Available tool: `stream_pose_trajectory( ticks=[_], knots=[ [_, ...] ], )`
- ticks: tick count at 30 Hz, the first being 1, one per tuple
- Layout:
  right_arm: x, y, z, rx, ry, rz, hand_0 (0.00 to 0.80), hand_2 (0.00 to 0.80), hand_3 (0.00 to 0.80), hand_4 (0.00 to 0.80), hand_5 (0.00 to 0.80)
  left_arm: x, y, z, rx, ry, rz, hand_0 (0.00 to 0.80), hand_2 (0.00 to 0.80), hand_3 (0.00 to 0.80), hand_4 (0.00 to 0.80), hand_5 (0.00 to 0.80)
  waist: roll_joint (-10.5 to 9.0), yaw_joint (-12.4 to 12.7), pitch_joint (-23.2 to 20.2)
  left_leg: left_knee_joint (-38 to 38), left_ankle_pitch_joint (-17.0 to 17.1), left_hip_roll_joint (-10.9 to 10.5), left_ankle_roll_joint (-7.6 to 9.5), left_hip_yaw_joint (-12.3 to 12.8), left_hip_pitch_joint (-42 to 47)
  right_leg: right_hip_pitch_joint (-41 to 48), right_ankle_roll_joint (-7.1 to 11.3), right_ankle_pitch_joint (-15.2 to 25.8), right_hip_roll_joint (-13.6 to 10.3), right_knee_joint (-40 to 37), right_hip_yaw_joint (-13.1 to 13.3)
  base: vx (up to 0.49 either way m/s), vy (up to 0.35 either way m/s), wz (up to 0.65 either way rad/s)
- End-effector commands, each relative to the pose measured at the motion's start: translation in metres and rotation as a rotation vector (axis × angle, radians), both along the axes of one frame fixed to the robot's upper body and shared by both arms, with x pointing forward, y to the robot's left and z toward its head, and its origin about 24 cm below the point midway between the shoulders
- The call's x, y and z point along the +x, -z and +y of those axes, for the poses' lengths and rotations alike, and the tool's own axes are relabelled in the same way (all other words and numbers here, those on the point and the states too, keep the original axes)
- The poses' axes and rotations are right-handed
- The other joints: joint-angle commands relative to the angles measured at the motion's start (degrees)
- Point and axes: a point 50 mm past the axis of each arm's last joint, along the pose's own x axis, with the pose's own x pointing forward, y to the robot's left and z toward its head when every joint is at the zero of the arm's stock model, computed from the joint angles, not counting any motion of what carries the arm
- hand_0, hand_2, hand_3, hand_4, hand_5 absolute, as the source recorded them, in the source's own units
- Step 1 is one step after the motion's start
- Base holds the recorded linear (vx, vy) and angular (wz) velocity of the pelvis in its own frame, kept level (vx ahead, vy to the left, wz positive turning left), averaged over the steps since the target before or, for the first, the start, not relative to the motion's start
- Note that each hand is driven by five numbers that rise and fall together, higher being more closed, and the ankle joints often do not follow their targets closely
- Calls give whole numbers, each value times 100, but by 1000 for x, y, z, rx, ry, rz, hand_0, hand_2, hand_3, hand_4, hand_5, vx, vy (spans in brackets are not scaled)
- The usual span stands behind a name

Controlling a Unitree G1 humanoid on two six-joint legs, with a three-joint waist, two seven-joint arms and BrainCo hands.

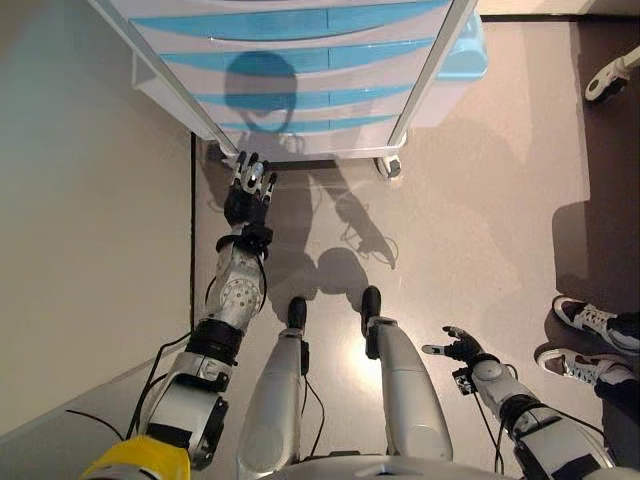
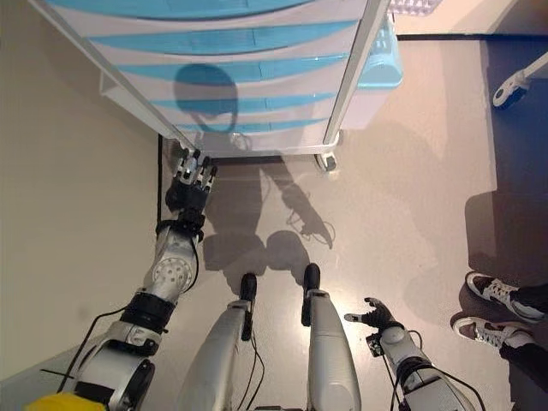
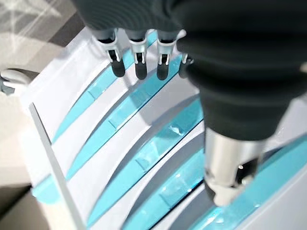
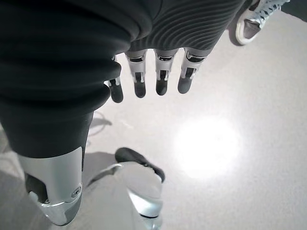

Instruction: Open the drawer and pick up the medicine

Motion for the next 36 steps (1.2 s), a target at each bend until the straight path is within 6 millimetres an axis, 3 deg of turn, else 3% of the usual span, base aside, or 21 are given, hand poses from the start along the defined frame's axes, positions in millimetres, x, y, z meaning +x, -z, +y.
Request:
stream_pose_trajectory(
  ticks=[1, 3, 8, 21, 30, 36],
  knots=[
    [-13, 6, -4, -30, -17, 28, 0, 0, 0, 0, 0, -6, -33, 0, -63, -20, -161, 0, 0, 0, 0, 0, 2, -115, -395, 278, -60, -401, 533, 196, -416, -70, 111, -237, 59, 401, -29, -24, 3, 5],
    [-11, 5, -3, -31, -24, 29, 0, 0, 0, 0, 0, -7, -41, -4, -92, -2, -192, 0, 0, 0, 0, 0, 5, -108, -419, 478, -318, -392, 543, 197, -461, -141, 127, -448, 73, 599, 10, 73, -3, 1],
    [-8, 5, 1, -25, -42, 26, 0, 0, 0, 0, 0, -9, -57, -14, -127, 55, -261, 0, 0, 0, 0, 0, 17, -120, -459, 642, -423, -386, 558, 208, -612, -293, 122, -501, 103, 718, 58, 17, -1, -5],
    [-5, 5, 8, -16, -107, 40, 0, 0, 0, 0, 0, -25, -87, -49, -186, 335, -424, 0, 0, 0, 0, 0, 43, -128, -522, 315, -325, -364, 586, 227, -580, -271, 194, -307, 154, 359, 80, 3, 2, -3],
    [-5, 6, 12, 3, -147, 36, 0, 0, 0, 0, 0, -35, -102, -51, -166, 405, -525, 0, 0, 0, 0, 0, 53, -102, -517, 105, -241, -352, 572, 221, -469, -163, 212, -201, 192, 140, 98, 0, 0, 0],
    [-5, 6, 13, -1, -154, 38, 0, 0, 0, 0, 0, -22, -108, -47, -178, 339, -503, 0, 0, 0, 0, 0, 46, -123, -548, -104, -160, -334, 549, 219, -366, -81, 225, -113, 200, -43, 102, 3, 0, -1]
  ],
)
